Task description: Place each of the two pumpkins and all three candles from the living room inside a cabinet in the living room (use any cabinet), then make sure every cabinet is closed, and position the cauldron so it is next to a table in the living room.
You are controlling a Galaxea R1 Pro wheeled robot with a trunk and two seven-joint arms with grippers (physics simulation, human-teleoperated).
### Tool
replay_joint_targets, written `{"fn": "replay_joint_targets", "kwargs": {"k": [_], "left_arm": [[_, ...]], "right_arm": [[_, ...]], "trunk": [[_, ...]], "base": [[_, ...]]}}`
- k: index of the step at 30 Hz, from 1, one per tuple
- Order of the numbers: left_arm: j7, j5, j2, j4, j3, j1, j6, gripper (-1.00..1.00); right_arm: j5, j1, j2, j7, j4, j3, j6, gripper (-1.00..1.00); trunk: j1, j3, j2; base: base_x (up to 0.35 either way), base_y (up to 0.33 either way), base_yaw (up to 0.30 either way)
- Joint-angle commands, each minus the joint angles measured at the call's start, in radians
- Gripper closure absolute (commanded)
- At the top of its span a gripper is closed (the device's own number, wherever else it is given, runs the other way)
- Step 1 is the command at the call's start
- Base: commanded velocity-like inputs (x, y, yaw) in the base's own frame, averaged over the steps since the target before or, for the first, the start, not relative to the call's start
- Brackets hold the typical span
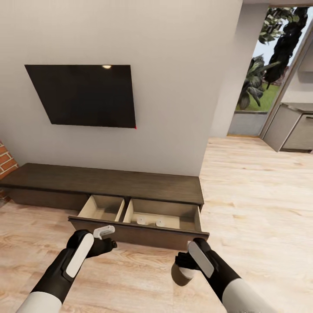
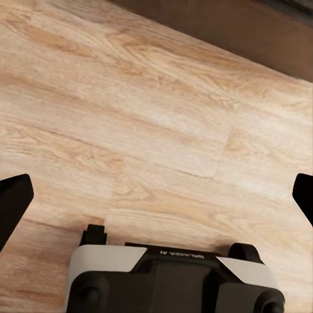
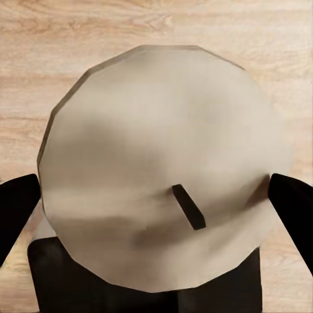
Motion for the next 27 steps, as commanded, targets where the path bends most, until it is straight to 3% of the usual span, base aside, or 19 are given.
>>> {"fn": "replay_joint_targets", "kwargs": {"k": [1,7,20,27], "left_arm": [[0.01,0.01,0.001,-0.002,-0.003,-0.001,0.002,-1.0],[0.009,0.006,0.002,-0.004,-0.006,-0.001,0.002,-1.0],[0.009,0.005,0.003,-0.005,-0.006,-0.001,0.002,-1.0],[0.009,0.008,0.0,-0.005,-0.006,-0.001,0.002,-1.0]], "right_arm": [[-0.012,-0.001,-0.001,-0.014,-0.016,-0.012,0.01,1.0],[-0.009,-0.001,-0.002,-0.02,-0.037,-0.036,0.017,1.0],[-0.002,-0.001,-0.004,-0.012,-0.043,-0.039,0.013,1.0],[-0.004,-0.001,-0.006,-0.012,-0.043,-0.04,0.012,1.0]], "trunk": [[0.001,-0.002,-0.002],[0.001,-0.002,-0.002],[0.001,-0.002,-0.002],[0.001,-0.002,-0.002]], "base": [[0.0,0.0,0.0],[0.096,0.041,0.0],[0.28,0.187,-0.001],[0.129,0.044,-0.18]]}}
